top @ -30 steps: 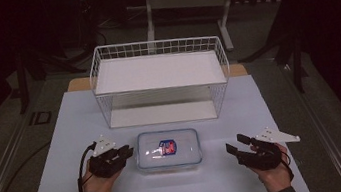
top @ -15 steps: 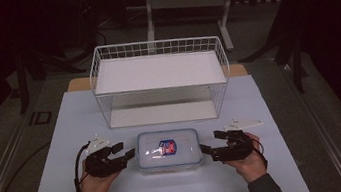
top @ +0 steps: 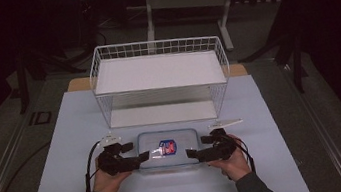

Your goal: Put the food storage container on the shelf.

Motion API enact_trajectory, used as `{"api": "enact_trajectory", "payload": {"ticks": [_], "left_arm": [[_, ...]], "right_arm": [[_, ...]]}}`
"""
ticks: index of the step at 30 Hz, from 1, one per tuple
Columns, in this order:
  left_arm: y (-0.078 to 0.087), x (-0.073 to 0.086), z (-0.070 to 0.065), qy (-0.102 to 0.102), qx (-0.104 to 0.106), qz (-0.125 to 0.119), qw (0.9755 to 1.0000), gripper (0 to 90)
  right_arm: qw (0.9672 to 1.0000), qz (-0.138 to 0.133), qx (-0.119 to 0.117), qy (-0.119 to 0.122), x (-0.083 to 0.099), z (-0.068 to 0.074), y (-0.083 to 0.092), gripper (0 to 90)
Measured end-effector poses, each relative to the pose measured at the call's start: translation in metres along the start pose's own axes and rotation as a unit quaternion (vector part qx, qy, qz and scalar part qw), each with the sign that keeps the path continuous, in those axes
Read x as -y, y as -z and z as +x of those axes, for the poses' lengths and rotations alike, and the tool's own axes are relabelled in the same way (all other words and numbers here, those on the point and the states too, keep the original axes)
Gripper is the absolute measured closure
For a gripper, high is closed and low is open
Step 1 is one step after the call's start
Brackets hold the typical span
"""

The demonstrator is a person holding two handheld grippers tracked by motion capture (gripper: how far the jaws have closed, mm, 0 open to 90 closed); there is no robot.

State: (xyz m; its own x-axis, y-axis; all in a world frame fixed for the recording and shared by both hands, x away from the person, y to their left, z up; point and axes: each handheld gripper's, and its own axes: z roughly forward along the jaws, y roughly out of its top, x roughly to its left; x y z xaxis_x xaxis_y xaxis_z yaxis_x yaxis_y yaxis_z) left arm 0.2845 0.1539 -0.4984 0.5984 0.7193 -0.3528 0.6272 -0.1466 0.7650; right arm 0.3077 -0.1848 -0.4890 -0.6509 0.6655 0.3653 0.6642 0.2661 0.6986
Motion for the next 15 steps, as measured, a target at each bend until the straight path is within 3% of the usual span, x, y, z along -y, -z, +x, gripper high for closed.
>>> {"api": "enact_trajectory", "payload": {"ticks": [4, 9, 15], "left_arm": [[-0.008, 0.001, 0.002, 0.007, -0.005, 0.013, 0.9999, 17.2], [-0.012, 0.001, 0.003, 0.013, -0.001, 0.013, 0.9998, 15.2], [-0.015, 0.001, 0.006, 0.03, 0.014, 0.019, 0.9993, 12.9]], "right_arm": [[0.9999, 0.01, -0.002, -0.01, 0.002, -0.003, -0.006, 9.9], [0.9994, 0.015, -0.021, -0.024, 0.005, -0.006, -0.011, 9.8], [0.9982, 0.017, -0.034, -0.045, 0.007, -0.009, -0.014, 9.1]]}}
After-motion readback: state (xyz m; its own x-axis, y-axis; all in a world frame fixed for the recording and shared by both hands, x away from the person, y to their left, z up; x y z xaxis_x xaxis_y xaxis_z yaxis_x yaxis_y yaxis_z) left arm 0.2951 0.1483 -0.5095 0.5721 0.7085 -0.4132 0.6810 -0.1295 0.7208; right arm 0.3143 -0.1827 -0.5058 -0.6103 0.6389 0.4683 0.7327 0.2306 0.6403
